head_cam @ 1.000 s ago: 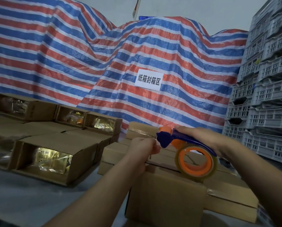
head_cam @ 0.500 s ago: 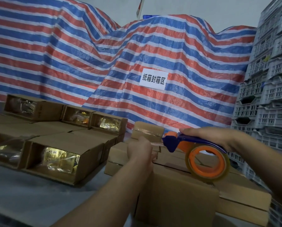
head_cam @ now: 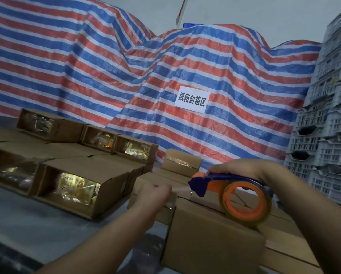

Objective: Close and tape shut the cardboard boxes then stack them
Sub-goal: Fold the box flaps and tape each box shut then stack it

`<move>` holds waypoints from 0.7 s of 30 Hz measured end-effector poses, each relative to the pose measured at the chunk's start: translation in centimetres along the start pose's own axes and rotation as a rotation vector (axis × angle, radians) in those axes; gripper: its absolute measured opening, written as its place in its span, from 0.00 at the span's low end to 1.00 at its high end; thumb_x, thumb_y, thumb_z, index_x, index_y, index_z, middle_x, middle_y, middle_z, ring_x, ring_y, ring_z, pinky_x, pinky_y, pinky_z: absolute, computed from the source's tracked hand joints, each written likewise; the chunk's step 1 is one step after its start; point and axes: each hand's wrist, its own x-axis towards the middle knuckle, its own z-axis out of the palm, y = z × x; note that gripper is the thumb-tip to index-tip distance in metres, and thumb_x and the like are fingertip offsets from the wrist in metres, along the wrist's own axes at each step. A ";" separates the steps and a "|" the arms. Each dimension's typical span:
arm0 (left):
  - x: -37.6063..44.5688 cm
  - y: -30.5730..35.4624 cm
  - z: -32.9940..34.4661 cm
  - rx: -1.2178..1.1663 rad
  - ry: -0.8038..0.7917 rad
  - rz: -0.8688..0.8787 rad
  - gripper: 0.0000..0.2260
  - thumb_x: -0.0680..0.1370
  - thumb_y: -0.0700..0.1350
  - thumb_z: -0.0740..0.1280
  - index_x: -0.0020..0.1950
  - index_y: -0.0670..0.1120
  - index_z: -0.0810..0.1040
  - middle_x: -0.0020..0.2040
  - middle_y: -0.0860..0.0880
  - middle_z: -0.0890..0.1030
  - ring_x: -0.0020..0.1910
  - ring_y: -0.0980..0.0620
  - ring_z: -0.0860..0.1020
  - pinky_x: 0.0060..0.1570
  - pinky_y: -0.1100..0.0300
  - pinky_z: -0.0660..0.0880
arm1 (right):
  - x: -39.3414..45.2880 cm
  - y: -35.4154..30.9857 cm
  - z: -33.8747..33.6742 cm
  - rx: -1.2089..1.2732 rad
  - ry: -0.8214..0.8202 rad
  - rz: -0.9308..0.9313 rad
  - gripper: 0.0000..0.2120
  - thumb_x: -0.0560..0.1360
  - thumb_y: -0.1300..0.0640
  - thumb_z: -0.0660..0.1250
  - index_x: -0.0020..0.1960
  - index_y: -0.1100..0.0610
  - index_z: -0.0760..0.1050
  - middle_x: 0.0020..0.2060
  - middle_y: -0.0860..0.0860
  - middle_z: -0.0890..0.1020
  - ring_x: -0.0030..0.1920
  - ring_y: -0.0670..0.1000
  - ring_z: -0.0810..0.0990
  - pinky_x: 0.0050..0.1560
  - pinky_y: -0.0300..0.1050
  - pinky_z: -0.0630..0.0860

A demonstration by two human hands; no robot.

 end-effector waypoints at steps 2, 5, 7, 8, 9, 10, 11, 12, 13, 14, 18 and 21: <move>0.2 -0.6 -0.2 -0.002 -0.001 -0.016 0.08 0.79 0.49 0.66 0.54 0.46 0.76 0.45 0.47 0.78 0.39 0.52 0.73 0.34 0.60 0.67 | 0.5 -0.6 0.2 -0.050 -0.003 0.033 0.25 0.77 0.38 0.66 0.60 0.58 0.75 0.34 0.51 0.84 0.30 0.45 0.80 0.33 0.36 0.76; 0.2 -1.4 -0.3 0.015 -0.007 -0.028 0.07 0.79 0.49 0.66 0.52 0.46 0.77 0.43 0.49 0.78 0.36 0.54 0.72 0.30 0.61 0.65 | 1.1 -0.9 0.3 -0.094 0.014 0.064 0.27 0.75 0.36 0.68 0.61 0.58 0.75 0.39 0.52 0.86 0.34 0.47 0.82 0.42 0.39 0.78; 0.1 -1.9 -0.3 0.029 -0.015 -0.020 0.07 0.80 0.49 0.66 0.49 0.47 0.77 0.41 0.49 0.77 0.36 0.55 0.72 0.31 0.61 0.65 | 1.3 -1.0 0.4 -0.122 0.027 0.073 0.27 0.75 0.36 0.68 0.60 0.57 0.76 0.41 0.52 0.86 0.36 0.48 0.83 0.45 0.40 0.78; 0.1 -2.1 -0.3 0.029 -0.023 -0.019 0.07 0.80 0.50 0.66 0.48 0.47 0.77 0.42 0.49 0.77 0.37 0.54 0.72 0.32 0.61 0.65 | 1.3 -1.0 0.4 -0.126 0.023 0.075 0.27 0.75 0.36 0.68 0.60 0.56 0.76 0.40 0.52 0.86 0.36 0.47 0.83 0.44 0.40 0.78; 0.1 -2.2 -0.3 0.023 -0.029 -0.021 0.07 0.80 0.50 0.65 0.48 0.47 0.76 0.42 0.48 0.77 0.37 0.54 0.72 0.32 0.61 0.65 | 1.2 -1.1 0.4 -0.127 0.017 0.077 0.26 0.75 0.36 0.68 0.60 0.56 0.76 0.40 0.52 0.86 0.35 0.47 0.83 0.43 0.39 0.78; 0.1 -2.3 -0.3 0.017 -0.032 -0.027 0.07 0.80 0.50 0.65 0.48 0.47 0.76 0.42 0.48 0.77 0.37 0.54 0.72 0.33 0.60 0.65 | 1.2 -1.1 0.4 -0.128 0.010 0.076 0.26 0.75 0.36 0.68 0.60 0.57 0.76 0.39 0.51 0.86 0.34 0.46 0.83 0.42 0.39 0.78; 0.2 -2.3 -0.4 0.016 -0.035 -0.038 0.07 0.80 0.50 0.66 0.48 0.47 0.76 0.42 0.48 0.77 0.37 0.54 0.72 0.33 0.60 0.66 | 1.1 -1.2 0.4 -0.130 0.002 0.071 0.26 0.76 0.36 0.67 0.60 0.57 0.76 0.37 0.51 0.86 0.33 0.46 0.82 0.40 0.38 0.77; 0.3 -2.4 -0.3 0.018 -0.037 -0.049 0.08 0.80 0.51 0.66 0.49 0.47 0.76 0.42 0.48 0.77 0.36 0.53 0.72 0.33 0.61 0.66 | 1.1 -1.2 0.4 -0.129 -0.009 0.063 0.25 0.76 0.36 0.66 0.59 0.57 0.76 0.36 0.50 0.85 0.32 0.45 0.82 0.38 0.37 0.77; 0.3 -2.5 -0.2 0.020 -0.040 -0.064 0.08 0.80 0.51 0.66 0.50 0.46 0.76 0.42 0.48 0.77 0.36 0.53 0.71 0.33 0.61 0.66 | 1.0 -1.3 0.5 -0.126 -0.018 0.057 0.24 0.77 0.37 0.65 0.59 0.57 0.76 0.34 0.50 0.84 0.31 0.45 0.81 0.36 0.36 0.77; 0.3 -2.6 -0.1 0.019 -0.046 -0.082 0.09 0.80 0.51 0.66 0.50 0.46 0.76 0.42 0.47 0.76 0.35 0.52 0.71 0.33 0.61 0.67 | 0.9 -1.4 0.6 -0.124 -0.021 0.053 0.24 0.78 0.37 0.65 0.58 0.57 0.75 0.33 0.49 0.84 0.30 0.45 0.81 0.34 0.35 0.77; -0.2 -3.3 0.8 0.012 -0.078 -0.144 0.11 0.80 0.52 0.65 0.53 0.45 0.75 0.45 0.46 0.77 0.37 0.51 0.71 0.36 0.60 0.69 | 0.9 -1.4 0.6 -0.151 0.005 0.052 0.23 0.78 0.37 0.65 0.57 0.57 0.75 0.32 0.49 0.84 0.28 0.44 0.81 0.32 0.35 0.76; -0.4 -3.4 1.1 -0.002 -0.088 -0.165 0.13 0.80 0.53 0.65 0.58 0.45 0.75 0.50 0.44 0.77 0.42 0.49 0.71 0.40 0.58 0.69 | 1.1 -1.5 0.7 -0.160 -0.001 0.045 0.22 0.78 0.38 0.65 0.57 0.57 0.75 0.31 0.48 0.84 0.28 0.44 0.81 0.31 0.34 0.75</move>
